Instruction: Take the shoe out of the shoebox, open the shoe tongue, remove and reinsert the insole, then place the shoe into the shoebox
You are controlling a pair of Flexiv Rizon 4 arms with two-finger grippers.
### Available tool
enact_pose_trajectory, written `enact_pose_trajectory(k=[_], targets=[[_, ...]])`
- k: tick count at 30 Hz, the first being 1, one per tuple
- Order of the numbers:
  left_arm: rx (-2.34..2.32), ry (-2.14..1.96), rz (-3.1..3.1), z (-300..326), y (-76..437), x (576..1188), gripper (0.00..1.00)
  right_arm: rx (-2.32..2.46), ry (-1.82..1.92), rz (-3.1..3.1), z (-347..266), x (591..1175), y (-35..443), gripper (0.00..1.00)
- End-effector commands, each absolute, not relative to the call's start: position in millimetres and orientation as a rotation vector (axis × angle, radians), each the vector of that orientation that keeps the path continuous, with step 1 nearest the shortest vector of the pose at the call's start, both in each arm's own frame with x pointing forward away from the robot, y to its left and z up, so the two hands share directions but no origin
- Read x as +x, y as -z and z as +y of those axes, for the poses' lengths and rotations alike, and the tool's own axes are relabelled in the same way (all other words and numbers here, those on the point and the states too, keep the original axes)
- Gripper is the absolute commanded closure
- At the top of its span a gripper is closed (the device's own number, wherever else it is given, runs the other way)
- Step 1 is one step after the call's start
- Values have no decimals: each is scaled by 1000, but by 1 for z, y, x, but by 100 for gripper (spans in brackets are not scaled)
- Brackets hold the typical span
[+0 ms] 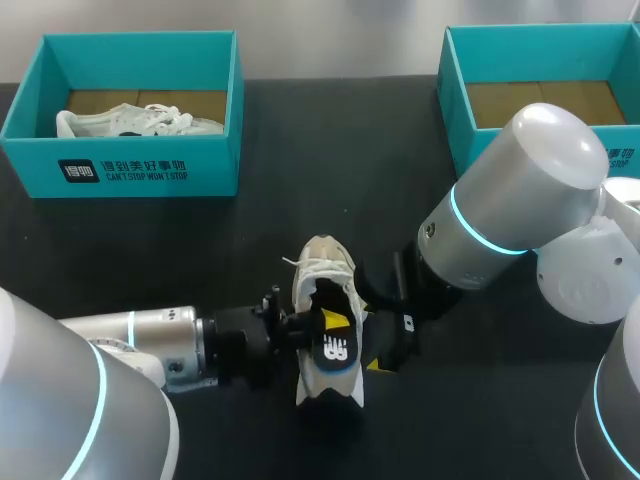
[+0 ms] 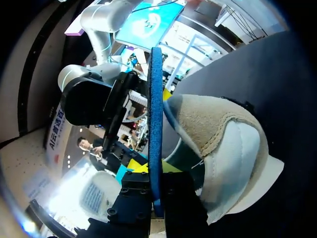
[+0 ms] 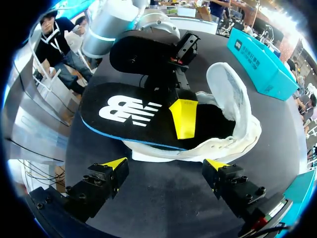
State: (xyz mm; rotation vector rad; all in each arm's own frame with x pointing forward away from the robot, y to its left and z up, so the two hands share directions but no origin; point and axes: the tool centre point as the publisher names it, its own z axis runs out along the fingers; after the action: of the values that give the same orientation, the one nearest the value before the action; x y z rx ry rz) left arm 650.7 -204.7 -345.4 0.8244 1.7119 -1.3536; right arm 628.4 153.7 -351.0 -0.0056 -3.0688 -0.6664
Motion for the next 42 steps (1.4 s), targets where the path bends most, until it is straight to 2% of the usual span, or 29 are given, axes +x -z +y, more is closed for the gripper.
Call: enact_pose_trajectory(k=[1, 2, 3, 4, 6, 9, 12, 20, 21, 22, 42], targets=[[808, 1384, 1714, -204, 345, 652, 100, -7, 668, -3070, 154, 627, 352, 0], [801, 1395, 1715, -203, 343, 650, 100, -7, 668, -3070, 154, 627, 352, 0], [800, 1399, 1715, -202, 341, 650, 79, -7, 668, -3070, 154, 627, 352, 0], [794, 1409, 1715, -201, 339, 648, 66, -7, 668, -3070, 154, 627, 352, 0], [778, 1430, 1710, -199, 334, 645, 63, -7, 668, -3070, 154, 627, 352, 0], [775, 1436, 1702, -196, 325, 643, 67, -7, 668, -3070, 154, 627, 352, 0], [773, 1437, 1686, -194, 318, 640, 77, -7, 668, -3070, 154, 627, 352, 0], [777, 1459, 1668, -196, 309, 629, 80, -7, 668, -3070, 154, 627, 352, 0], [778, 1460, 1672, -196, 310, 629, 85, -7, 668, -3070, 154, 627, 352, 0], [781, 1460, 1675, -197, 311, 628, 100, -7, 668, -3070, 154, 627, 352, 0], [847, 1333, 1735, -206, 354, 651, 100, -7, 668, -3070, 154, 627, 352, 0]])
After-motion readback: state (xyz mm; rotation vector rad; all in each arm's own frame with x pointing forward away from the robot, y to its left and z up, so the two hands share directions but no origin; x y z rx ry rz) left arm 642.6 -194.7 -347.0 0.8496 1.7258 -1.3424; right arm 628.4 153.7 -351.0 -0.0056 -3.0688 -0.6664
